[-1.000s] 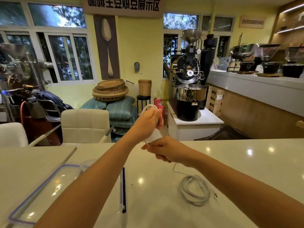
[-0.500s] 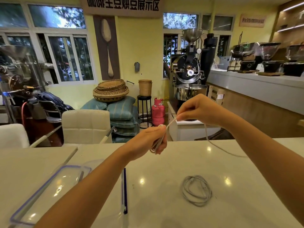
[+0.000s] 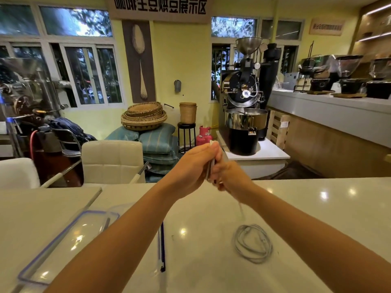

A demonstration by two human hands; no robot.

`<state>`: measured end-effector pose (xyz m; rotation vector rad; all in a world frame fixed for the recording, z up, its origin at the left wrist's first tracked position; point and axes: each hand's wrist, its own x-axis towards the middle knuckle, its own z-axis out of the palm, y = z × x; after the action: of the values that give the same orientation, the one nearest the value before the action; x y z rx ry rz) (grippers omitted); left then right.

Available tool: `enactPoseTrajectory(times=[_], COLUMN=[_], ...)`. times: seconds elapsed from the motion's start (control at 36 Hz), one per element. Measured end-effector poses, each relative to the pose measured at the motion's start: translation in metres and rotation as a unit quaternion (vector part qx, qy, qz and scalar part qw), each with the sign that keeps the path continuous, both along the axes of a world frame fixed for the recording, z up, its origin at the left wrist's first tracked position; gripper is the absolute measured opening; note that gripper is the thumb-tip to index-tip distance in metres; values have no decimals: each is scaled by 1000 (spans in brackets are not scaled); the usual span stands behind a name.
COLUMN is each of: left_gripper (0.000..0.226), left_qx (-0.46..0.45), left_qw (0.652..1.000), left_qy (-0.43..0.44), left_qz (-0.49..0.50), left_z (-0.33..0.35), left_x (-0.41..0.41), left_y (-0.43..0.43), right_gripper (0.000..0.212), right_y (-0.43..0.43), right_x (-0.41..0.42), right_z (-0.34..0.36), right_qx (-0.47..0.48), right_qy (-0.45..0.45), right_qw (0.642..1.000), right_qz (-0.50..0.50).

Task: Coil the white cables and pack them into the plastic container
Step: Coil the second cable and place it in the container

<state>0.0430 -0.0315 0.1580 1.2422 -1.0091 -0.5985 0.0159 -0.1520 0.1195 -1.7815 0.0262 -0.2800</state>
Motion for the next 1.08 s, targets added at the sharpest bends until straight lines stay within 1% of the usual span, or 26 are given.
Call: enactPoseTrajectory(times=[0.06, 0.14, 0.19, 0.25, 0.31, 0.42, 0.5, 0.56, 0.61, 0.67, 0.72, 0.81, 0.86, 0.89, 0.94, 1.03, 1.08], left_gripper=[39, 39, 39, 38, 38, 38, 38, 39, 38, 35, 39, 46, 37, 33, 31, 33, 33], left_qx=[-5, -4, 13, 35, 55, 99, 124, 155, 181, 185, 188, 185, 180, 176, 161, 126, 94], left_qw=[1000, 998, 995, 989, 979, 952, 934, 926, 934, 953, 967, 979, 981, 981, 982, 982, 976], left_qy=[12, 33, 22, -26, -82, -173, -228, -245, -238, -201, -154, -79, -62, -53, -24, 28, 62], left_qz=[21, 53, 93, 139, 178, 234, 247, 241, 196, 128, 76, -7, -47, -63, -93, -137, -184], left_z=[0, -2, -5, -8, -11, -13, -17, -20, -23, -26, -28, -29, -28, -27, -24, -18, -14], left_x=[2, 6, 13, 21, 27, 32, 32, 30, 27, 24, 21, 17, 14, 13, 10, 7, 6], left_y=[-2, -3, -1, 2, 5, 10, 11, 12, 13, 15, 17, 17, 18, 18, 18, 20, 20], right_gripper=[36, 29, 26, 22, 27, 29, 27, 26, 27, 25, 23, 18, 14, 11, 7, 19, 13], right_y=[15, 29, 35, 36, 33, 26, 21, 15, 9, 2, -5, -17, -24, -26, -33, -40, -40], right_x=[-1, -3, -7, -12, -15, -23, -30, -32, -32, -31, -29, -28, -26, -26, -24, -20, -18], right_z=[-8, -15, -14, -9, -4, 15, 32, 44, 56, 65, 72, 78, 81, 81, 81, 75, 68], right_qx=[-22, -27, -71, -139, -217, -355, -416, -440, -446, -454, -463, -439, -418, -403, -358, -270, -201], right_qy=[29, 46, 58, 58, 43, 25, 6, -17, -31, -37, -40, -42, -55, -63, -78, -104, -110], right_qw=[999, 997, 993, 986, 974, 933, 908, 897, 894, 889, 885, 896, 905, 911, 929, 956, 973], right_qz=[31, 61, 68, 67, 56, 56, 56, 48, 41, 40, 42, 47, 49, 51, 58, 47, 34])
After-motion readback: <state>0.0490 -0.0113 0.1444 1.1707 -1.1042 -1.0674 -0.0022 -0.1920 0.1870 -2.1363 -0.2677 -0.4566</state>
